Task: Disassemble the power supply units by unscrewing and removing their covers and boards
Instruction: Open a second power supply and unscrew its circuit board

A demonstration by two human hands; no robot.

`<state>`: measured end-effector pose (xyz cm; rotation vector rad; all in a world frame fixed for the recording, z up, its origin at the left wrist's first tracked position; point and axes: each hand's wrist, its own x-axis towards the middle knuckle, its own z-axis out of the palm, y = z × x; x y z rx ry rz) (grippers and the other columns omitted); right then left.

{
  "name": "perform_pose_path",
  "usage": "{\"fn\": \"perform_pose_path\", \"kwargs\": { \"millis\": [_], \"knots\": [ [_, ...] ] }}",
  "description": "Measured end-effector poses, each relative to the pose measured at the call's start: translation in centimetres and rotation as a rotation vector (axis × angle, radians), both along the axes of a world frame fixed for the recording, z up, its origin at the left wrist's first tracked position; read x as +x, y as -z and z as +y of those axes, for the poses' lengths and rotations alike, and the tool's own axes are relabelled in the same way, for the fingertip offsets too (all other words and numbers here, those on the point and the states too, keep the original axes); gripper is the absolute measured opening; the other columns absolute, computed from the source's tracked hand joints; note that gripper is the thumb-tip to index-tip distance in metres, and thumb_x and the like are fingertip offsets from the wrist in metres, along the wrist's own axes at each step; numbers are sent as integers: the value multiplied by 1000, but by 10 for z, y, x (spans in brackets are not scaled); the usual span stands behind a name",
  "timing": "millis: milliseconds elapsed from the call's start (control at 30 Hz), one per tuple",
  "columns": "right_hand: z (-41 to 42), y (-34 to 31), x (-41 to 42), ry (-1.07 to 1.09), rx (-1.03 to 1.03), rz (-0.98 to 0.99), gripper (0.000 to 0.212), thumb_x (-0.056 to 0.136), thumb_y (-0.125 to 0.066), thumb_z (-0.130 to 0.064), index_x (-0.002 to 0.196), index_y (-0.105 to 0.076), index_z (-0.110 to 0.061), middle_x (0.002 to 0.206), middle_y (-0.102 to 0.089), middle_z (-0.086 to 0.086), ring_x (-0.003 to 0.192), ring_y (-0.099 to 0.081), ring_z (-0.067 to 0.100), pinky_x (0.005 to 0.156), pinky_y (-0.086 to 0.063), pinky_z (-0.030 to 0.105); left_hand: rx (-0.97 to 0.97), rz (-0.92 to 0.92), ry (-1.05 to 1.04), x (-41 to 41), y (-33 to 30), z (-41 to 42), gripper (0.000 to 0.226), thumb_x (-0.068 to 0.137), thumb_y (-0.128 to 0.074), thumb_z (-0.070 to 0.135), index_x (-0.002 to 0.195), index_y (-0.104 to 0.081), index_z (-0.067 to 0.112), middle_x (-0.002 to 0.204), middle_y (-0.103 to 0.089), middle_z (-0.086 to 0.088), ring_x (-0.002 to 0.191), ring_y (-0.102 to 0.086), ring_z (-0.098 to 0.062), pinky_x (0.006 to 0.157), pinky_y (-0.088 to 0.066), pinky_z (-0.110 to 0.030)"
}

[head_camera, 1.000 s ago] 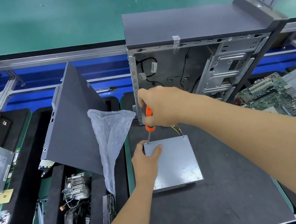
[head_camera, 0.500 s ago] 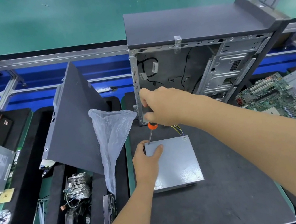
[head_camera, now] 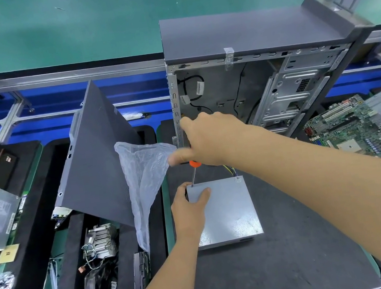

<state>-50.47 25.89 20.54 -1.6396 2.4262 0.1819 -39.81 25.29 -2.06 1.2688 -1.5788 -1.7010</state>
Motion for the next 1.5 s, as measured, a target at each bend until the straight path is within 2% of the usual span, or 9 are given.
{"fn": "perform_pose_path", "kwargs": {
  "millis": [167, 367, 567, 667, 767, 867, 1067, 1200, 1500],
  "knots": [
    [0, -6, 4, -93, 35, 303, 24, 106, -37, -41, 114, -50, -23, 78, -40, 3, 59, -39, 23, 47, -20, 31, 0, 16, -4, 0, 1, 0, 30, 81, -82, 33, 99, -59, 39, 97, -65, 9, 72, -60, 5, 59, -48, -14],
    [-1, 0, -5, -51, -7, 67, 30, 98, -50, -37, 109, -41, -11, 76, -41, 3, 59, -42, 20, 48, -26, 29, -1, -3, -5, -1, 2, 0, 31, 81, -81, 38, 100, -58, 39, 99, -63, 8, 79, -58, -7, 63, -45, -20],
    [-3, 1, -9, -48, 47, -263, 34, 85, -68, -28, 113, -49, -27, 108, -46, 0, 101, -48, 25, 77, -45, 39, 6, -3, 0, 0, 0, 0, 31, 81, -81, 36, 101, -58, 38, 98, -66, 5, 78, -63, -8, 62, -52, -21],
    [-1, 0, -5, 22, 83, -151, 42, 91, -56, -60, 108, -45, -23, 87, -41, 0, 82, -49, 25, 58, -40, 35, -2, -7, -2, 0, -1, 0, 31, 81, -81, 36, 102, -57, 39, 99, -65, 9, 77, -62, -1, 60, -48, -16],
    [-1, -2, -2, -84, 123, 234, 30, 102, -42, -54, 112, -51, -27, 76, -31, 5, 62, -39, 23, 47, -25, 31, -19, -25, 1, -1, 1, 0, 31, 81, -80, 38, 101, -56, 41, 104, -63, 10, 92, -62, -10, 72, -53, -26],
    [0, 2, -5, -47, 28, 134, 27, 103, -41, -43, 93, -41, -17, 78, -39, 6, 58, -38, 22, 48, -26, 30, -13, -14, -5, -1, 1, 0, 31, 81, -81, 37, 100, -57, 40, 103, -64, 8, 92, -63, -13, 76, -56, -30],
    [1, 5, -12, -77, 35, -161, 32, 88, -63, -28, 114, -45, -21, 106, -44, 2, 103, -43, 28, 71, -38, 38, 1, -11, -9, 0, -1, 1, 31, 81, -81, 37, 102, -59, 38, 99, -66, 7, 81, -63, -4, 64, -51, -18],
    [2, 9, -5, 5, 42, 81, 50, 93, -54, -59, 120, -43, -19, 90, -37, 4, 77, -41, 26, 53, -31, 33, -5, -18, -17, -1, -2, 1, 30, 81, -80, 38, 100, -57, 41, 101, -64, 8, 88, -62, -10, 69, -52, -26],
    [14, 17, -17, 17, -157, -29, 21, 92, -54, -31, 94, -41, -15, 92, -48, 6, 75, -48, 31, 62, -38, 34, -50, -37, -23, -1, 1, 1, 29, 84, -76, 41, 107, -59, 42, 106, -63, 13, 92, -60, -9, 73, -50, -25]
  ]
}}
